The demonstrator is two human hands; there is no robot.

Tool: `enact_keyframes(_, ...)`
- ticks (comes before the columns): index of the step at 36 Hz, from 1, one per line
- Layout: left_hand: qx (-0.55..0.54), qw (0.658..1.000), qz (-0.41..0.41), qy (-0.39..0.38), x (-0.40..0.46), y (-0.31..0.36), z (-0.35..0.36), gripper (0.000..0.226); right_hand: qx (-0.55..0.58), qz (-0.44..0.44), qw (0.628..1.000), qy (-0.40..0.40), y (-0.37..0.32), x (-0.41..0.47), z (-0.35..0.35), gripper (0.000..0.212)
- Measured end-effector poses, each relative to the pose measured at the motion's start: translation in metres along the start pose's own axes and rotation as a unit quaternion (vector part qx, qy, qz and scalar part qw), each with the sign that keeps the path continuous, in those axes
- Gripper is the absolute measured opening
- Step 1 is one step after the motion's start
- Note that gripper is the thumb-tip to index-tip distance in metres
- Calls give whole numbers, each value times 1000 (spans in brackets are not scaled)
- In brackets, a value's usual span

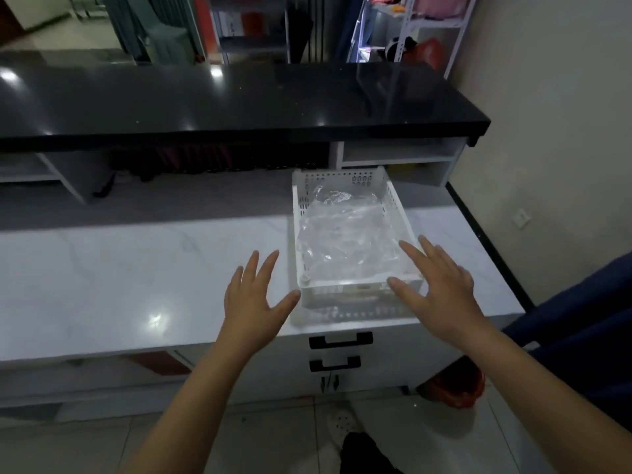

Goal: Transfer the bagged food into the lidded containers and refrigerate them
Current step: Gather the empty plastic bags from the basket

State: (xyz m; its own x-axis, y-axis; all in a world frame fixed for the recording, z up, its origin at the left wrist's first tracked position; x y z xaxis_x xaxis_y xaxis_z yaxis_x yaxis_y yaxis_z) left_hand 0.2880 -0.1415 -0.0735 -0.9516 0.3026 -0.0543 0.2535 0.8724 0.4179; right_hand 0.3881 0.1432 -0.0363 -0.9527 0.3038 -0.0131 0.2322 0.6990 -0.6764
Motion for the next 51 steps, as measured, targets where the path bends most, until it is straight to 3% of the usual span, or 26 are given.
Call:
enact_keyframes(8, -47, 999, 5, -24, 127, 64, -26, 73, -50, -29, 997, -55, 9, 141, -25, 67)
enact_keyframes(13, -56, 997, -16, -55, 215, 97, -20, 62, -115, -61, 978, -162, 19, 206, -8, 67)
enact_keyframes(20, 16, 989, -69, -128, 311, 102, 6, 54, -182, -107, 932, -294, 41, 210, 29, 71)
enact_keyframes(26, -10, 969, -157, -192, 339, 105, 29, 52, -168, -116, 916, -346, 52, 199, 36, 86)
enact_keyframes(32, -70, 972, -184, -130, 342, 118, 35, 62, -162, -128, 904, -375, 57, 195, 34, 89)
enact_keyframes(36, -116, 982, -138, -62, 326, 127, 15, 59, -89, -132, 928, -338, 45, 200, 16, 81)
enact_keyframes(41, -162, 986, -22, -16, 279, 136, -29, 59, 103, -146, 975, -131, 16, 221, -42, 62)
enact_keyframes(43, -159, 987, 21, -17, 259, 137, -47, 62, 149, -149, 973, -89, 2, 230, -63, 73)
enact_keyframes(47, -199, 977, 71, -20, 225, 140, -84, 61, 160, -153, 966, -135, -41, 244, -93, 87)
enact_keyframes(51, -235, 964, 124, 1, 193, 145, -117, 53, 81, -155, 963, -206, -79, 243, -108, 65)
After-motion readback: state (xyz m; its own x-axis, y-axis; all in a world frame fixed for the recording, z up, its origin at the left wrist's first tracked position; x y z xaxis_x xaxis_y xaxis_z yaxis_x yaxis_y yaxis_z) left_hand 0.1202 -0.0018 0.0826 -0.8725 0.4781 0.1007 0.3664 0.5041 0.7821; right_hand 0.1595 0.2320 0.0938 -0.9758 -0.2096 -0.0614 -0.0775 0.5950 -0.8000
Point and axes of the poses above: each hand's wrist, its own x-axis towards the middle knuckle, its own z-axis out of the palm, y = z × x, the point moved 4 cm from there along x, towards the middle knuckle, and after that the axes turned 13 degrees about x, right-handed, at the moved point
